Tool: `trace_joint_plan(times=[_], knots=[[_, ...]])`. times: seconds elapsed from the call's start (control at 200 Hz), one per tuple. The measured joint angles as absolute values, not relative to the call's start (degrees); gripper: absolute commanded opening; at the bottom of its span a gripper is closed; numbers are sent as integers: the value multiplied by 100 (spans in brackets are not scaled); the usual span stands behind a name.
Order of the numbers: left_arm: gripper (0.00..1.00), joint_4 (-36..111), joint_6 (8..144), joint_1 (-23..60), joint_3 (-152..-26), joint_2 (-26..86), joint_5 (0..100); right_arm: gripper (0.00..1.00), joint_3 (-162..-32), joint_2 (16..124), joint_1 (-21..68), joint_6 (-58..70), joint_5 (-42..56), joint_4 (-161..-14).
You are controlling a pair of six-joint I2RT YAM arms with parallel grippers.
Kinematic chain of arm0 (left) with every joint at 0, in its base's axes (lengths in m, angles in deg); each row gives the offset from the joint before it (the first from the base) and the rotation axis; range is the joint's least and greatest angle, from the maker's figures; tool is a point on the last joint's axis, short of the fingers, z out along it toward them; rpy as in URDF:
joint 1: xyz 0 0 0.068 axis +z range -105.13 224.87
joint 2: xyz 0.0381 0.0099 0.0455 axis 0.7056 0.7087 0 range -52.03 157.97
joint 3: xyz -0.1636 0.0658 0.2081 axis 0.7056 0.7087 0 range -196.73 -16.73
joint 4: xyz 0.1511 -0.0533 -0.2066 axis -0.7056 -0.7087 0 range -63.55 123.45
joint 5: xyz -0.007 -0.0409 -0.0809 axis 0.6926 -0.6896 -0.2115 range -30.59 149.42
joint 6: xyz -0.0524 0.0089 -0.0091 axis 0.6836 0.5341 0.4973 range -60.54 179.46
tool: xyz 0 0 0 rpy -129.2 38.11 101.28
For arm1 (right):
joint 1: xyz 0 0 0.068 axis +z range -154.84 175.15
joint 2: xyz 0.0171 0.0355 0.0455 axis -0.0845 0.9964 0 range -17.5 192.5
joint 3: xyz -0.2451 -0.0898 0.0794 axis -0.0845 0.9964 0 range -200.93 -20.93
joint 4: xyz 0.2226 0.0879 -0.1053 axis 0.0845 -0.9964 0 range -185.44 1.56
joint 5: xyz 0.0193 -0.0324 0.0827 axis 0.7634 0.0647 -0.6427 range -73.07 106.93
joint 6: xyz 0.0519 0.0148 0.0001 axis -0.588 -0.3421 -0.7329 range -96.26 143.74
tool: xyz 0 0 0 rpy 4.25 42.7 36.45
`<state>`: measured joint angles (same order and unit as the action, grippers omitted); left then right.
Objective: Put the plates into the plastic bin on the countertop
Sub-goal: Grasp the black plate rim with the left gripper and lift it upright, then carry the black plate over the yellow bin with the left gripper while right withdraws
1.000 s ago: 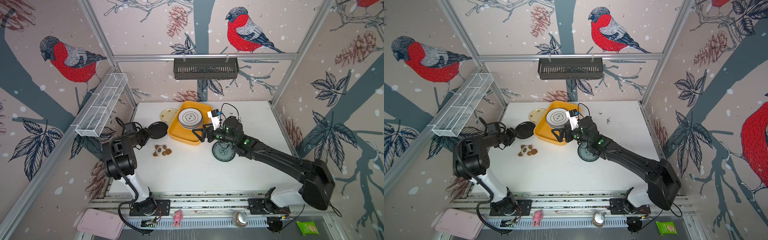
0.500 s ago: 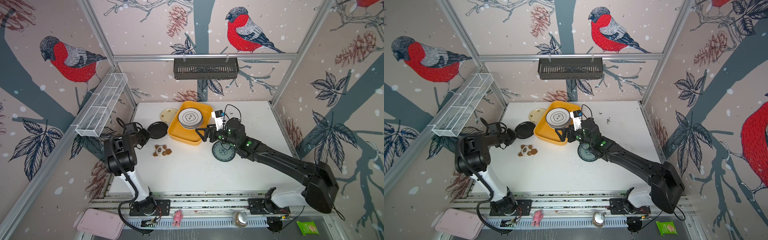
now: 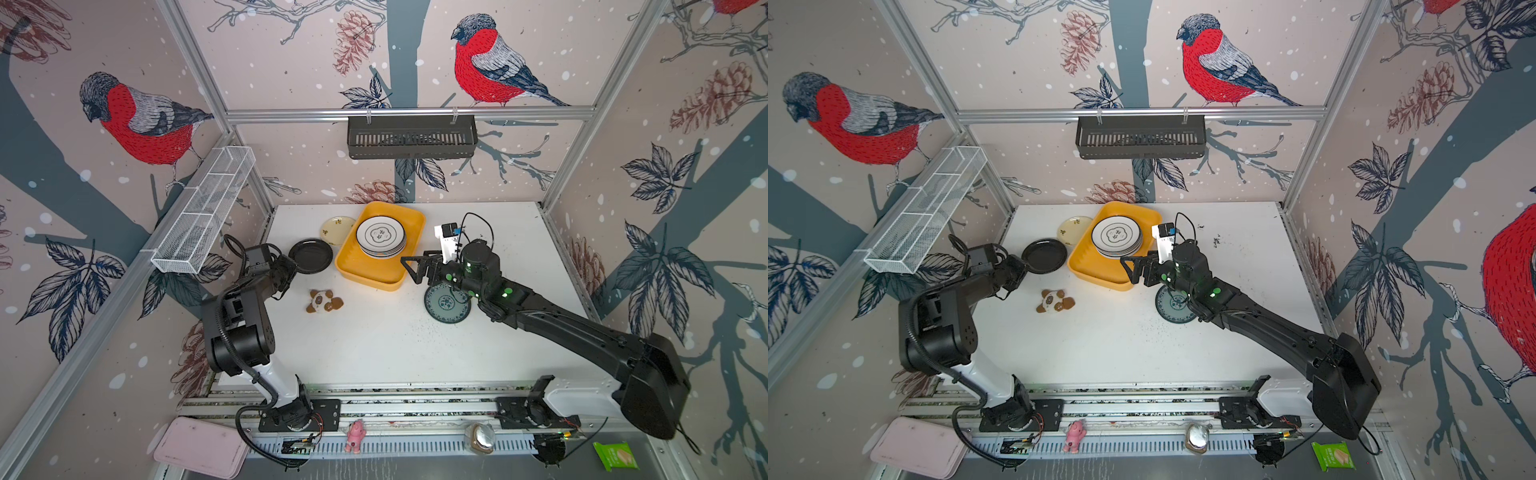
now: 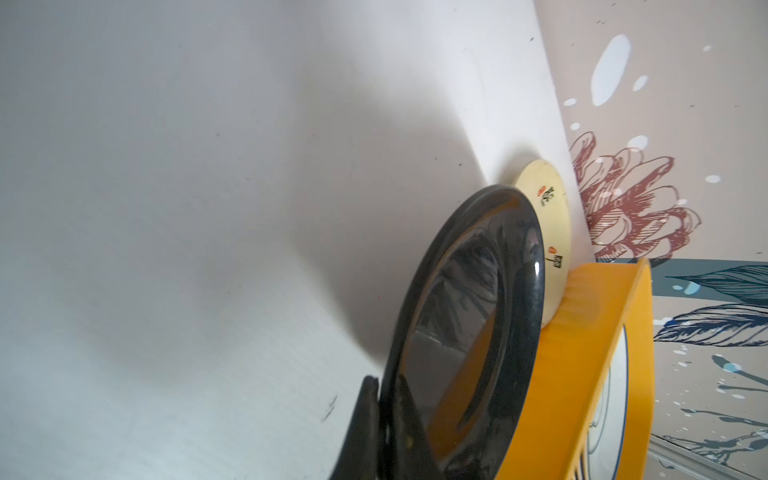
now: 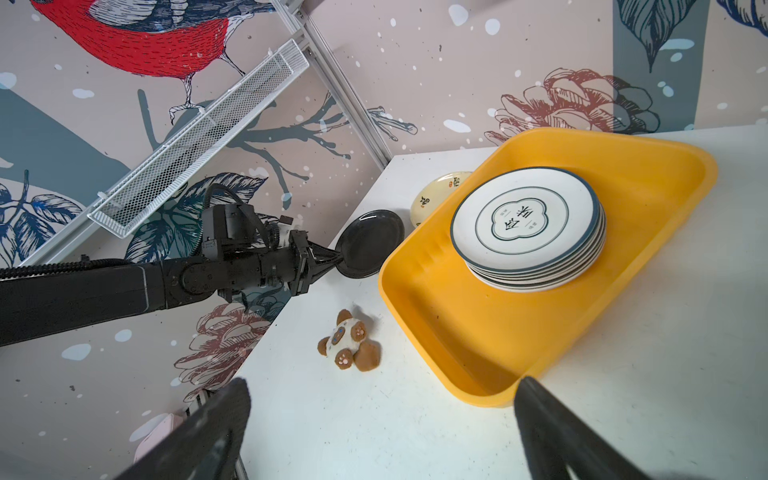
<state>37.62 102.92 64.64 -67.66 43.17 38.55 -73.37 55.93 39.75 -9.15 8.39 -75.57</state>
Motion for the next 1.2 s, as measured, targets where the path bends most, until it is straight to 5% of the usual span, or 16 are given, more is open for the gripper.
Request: trace_joint_plan(times=[0.53, 1.201], knots=[[0, 3224, 10141, 6456, -6967, 2669, 3860, 100, -6924, 5020, 3516, -1078, 970, -7485], [0, 2971, 9951, 6228, -7201, 2640, 3567, 100, -6677, 4703, 3335, -1251, 1139, -7507]])
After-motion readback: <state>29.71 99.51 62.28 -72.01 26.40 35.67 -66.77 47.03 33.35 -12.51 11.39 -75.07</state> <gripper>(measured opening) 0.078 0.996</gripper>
